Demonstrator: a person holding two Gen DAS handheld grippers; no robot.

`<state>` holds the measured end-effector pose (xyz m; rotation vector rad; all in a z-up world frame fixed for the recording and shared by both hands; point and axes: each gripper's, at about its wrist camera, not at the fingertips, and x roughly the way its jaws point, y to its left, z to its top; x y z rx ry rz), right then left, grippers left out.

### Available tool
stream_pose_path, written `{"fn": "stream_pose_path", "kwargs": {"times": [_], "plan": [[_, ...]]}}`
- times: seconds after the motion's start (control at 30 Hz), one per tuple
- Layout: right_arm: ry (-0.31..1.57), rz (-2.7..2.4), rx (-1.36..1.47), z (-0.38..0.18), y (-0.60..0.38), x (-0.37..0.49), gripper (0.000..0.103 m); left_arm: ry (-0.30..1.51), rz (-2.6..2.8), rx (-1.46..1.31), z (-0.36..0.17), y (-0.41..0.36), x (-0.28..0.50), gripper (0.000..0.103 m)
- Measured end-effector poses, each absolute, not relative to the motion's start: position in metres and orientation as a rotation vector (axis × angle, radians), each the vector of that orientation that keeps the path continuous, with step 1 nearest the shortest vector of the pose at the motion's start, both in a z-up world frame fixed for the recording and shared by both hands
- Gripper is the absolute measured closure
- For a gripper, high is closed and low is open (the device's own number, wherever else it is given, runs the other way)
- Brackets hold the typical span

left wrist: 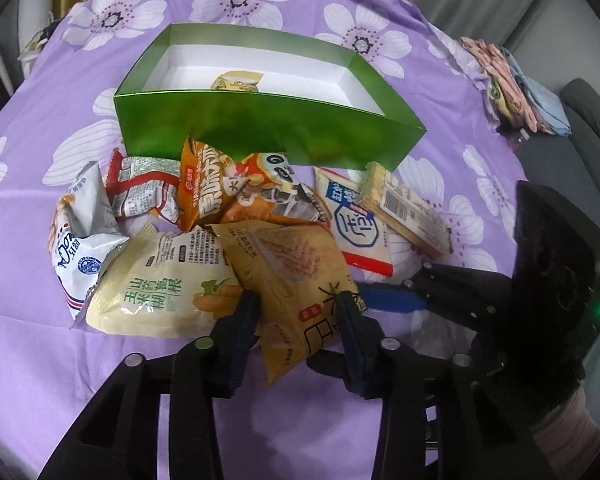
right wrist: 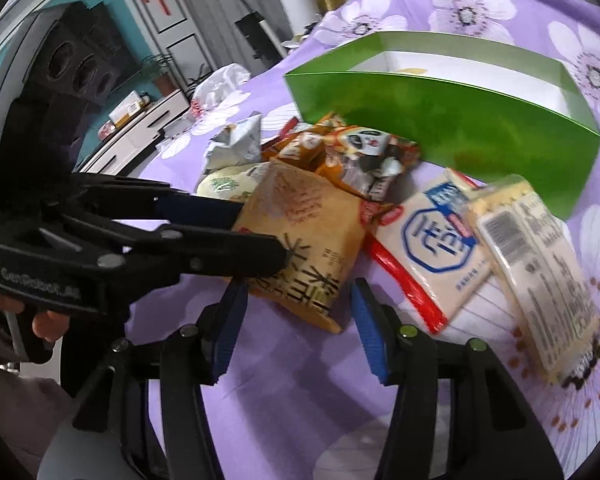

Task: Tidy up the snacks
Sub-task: 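Lift the tan rice-cracker bag into the green box and release it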

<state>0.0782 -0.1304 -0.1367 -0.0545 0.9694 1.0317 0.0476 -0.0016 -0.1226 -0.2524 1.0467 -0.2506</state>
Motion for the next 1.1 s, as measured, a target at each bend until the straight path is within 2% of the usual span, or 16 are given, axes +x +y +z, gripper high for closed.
{"fn": "stream_pose_path", "kwargs": {"times": [0.17, 0.37, 0.53, 1.1], "plan": [[0.947, 1.001, -0.084, -0.135, -0.128, 0.074, 0.068, 1.05, -0.249, -0.262, -0.125, 0.001, 0.049, 0.063], [0.926, 0.96, -0.112, -0.131, -0.132, 0.064, 0.076, 1.041, -0.259, -0.252, -0.122, -0.001, 0.048, 0.064], [0.89, 0.918, -0.094, -0.122, -0.141, 0.056, 0.08, 1.02, -0.281, -0.251, -0.113, -0.006, 0.045, 0.064], [0.76, 0.815, -0.097, -0.078, -0.167, 0.035, 0.08, 0.907, -0.351, -0.188, -0.068, -0.029, 0.036, 0.064]]}}
